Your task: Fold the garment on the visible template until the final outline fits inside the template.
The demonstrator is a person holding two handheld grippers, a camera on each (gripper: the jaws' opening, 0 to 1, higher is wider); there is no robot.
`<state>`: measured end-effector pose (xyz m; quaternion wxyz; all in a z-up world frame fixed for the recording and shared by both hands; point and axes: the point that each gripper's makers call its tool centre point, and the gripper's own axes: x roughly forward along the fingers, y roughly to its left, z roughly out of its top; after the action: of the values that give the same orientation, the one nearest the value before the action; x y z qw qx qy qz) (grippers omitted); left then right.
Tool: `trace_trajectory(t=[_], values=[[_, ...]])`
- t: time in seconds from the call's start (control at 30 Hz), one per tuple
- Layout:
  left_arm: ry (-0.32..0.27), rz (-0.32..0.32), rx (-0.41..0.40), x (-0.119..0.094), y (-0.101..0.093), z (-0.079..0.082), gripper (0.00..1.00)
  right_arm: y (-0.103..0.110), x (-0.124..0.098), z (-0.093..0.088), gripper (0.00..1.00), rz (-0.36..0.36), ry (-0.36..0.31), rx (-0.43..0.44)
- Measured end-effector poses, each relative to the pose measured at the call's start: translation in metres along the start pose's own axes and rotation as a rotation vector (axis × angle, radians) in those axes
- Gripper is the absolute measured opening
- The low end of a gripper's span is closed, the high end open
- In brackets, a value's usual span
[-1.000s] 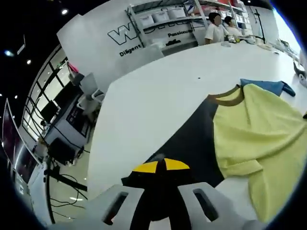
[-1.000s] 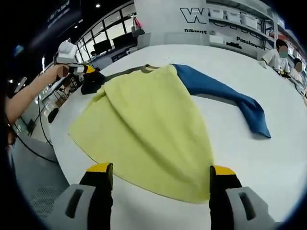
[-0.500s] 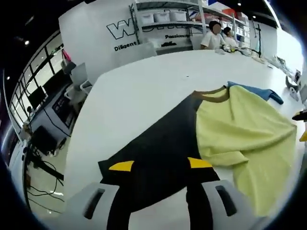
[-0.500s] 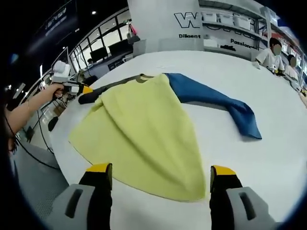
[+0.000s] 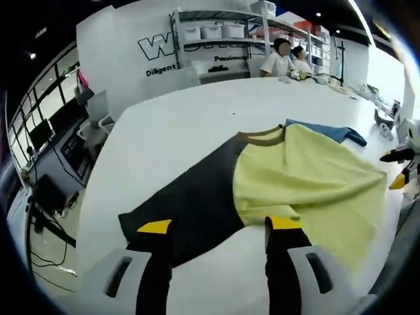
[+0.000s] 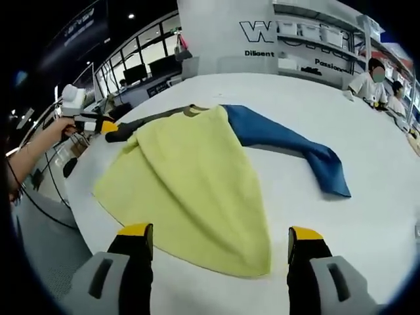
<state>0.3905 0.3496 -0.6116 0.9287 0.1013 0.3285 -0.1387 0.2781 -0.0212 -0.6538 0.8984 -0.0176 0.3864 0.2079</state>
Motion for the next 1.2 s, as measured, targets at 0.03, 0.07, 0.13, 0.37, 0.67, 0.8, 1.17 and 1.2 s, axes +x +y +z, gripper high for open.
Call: trace_trajectory(t=[0.03,0.07,0.13,0.37,0.67,0.8,1.17,1.2], values=[[0.0,-0.005,0.002,-0.002,-0.003,-0.001,0.58,0.0,0.0,0.0,0.83,0.002,0.001,0.001],[0.003,-0.01,0.002,-0.004,-0.006,-0.003,0.59,0.0,0.0,0.0,0.83,0.004,0.003,0.002],[-0.005,-0.036,0.001,-0.007,-0.016,-0.005,0.62,0.0,0.0,0.001,0.82,0.004,-0.001,0.002],[0.012,-0.093,0.007,-0.013,-0.039,-0.02,0.69,0.001,0.0,0.001,0.82,0.013,-0.003,0.006],[0.039,-0.099,-0.106,-0.027,-0.056,-0.044,0.77,0.0,-0.001,-0.003,0.86,0.008,-0.006,0.015],[0.053,-0.121,-0.066,-0.034,-0.068,-0.051,0.78,0.003,-0.002,-0.002,0.9,0.02,-0.015,0.022],[0.111,-0.178,-0.096,-0.044,-0.101,-0.076,0.74,0.003,-0.002,-0.001,0.89,0.025,-0.017,0.034],[0.122,-0.177,-0.099,-0.045,-0.101,-0.077,0.73,0.003,-0.002,-0.001,0.89,0.024,-0.016,0.031]])
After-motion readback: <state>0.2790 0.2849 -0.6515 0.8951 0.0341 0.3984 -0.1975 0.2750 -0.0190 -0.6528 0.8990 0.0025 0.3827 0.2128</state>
